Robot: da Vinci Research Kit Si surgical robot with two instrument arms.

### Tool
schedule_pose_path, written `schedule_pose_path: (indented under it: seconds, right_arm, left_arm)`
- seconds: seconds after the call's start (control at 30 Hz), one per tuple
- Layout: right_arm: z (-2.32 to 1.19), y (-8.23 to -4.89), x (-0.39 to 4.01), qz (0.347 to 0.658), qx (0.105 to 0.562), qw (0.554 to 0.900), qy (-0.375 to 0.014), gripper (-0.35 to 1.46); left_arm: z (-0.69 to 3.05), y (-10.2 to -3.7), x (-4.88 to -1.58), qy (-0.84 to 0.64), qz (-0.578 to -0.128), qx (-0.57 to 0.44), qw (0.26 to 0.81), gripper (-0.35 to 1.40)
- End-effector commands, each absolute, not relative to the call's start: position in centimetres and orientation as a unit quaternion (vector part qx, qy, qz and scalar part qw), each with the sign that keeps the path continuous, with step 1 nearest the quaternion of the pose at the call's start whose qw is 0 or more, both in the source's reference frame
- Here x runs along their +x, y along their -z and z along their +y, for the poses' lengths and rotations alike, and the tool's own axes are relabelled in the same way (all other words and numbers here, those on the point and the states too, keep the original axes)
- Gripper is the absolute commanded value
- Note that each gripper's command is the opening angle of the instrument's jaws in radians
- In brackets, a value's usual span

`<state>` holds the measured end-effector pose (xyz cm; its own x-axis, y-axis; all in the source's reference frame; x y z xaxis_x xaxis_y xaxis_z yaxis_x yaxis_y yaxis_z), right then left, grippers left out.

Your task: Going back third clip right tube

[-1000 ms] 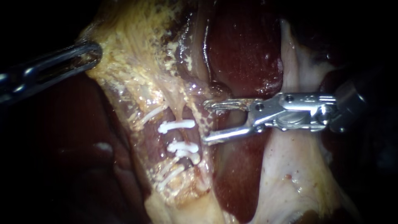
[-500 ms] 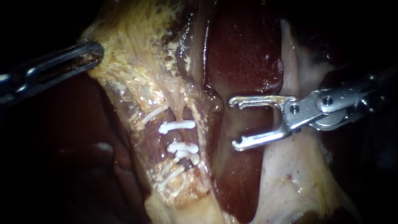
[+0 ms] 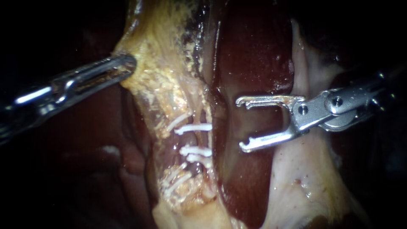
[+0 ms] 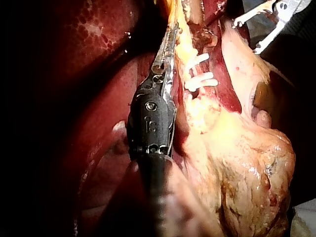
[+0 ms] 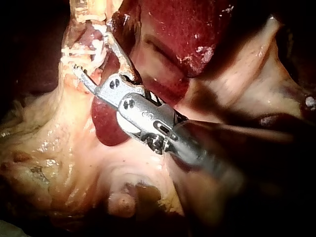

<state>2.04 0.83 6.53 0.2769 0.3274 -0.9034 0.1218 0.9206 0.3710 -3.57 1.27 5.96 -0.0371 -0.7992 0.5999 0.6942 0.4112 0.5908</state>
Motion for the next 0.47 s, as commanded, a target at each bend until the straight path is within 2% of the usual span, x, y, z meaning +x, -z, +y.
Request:
schedule_pose_path:
  seconds: [0.03, 0.47]
  right_arm:
    - [0.83, -6.53, 2.04, 0.598, 0.188, 0.777, -0.066, 0.6]
    - [0.82, -6.53, 2.04, 0.598, 0.188, 0.777, -0.066, 0.6]
  left_arm:
    - [1.28, -5.96, -3.59, 0.541, -0.475, 0.055, 0.692, -0.35]
    - [1.29, -5.98, -3.63, 0.539, -0.477, 0.058, 0.692, -0.35]
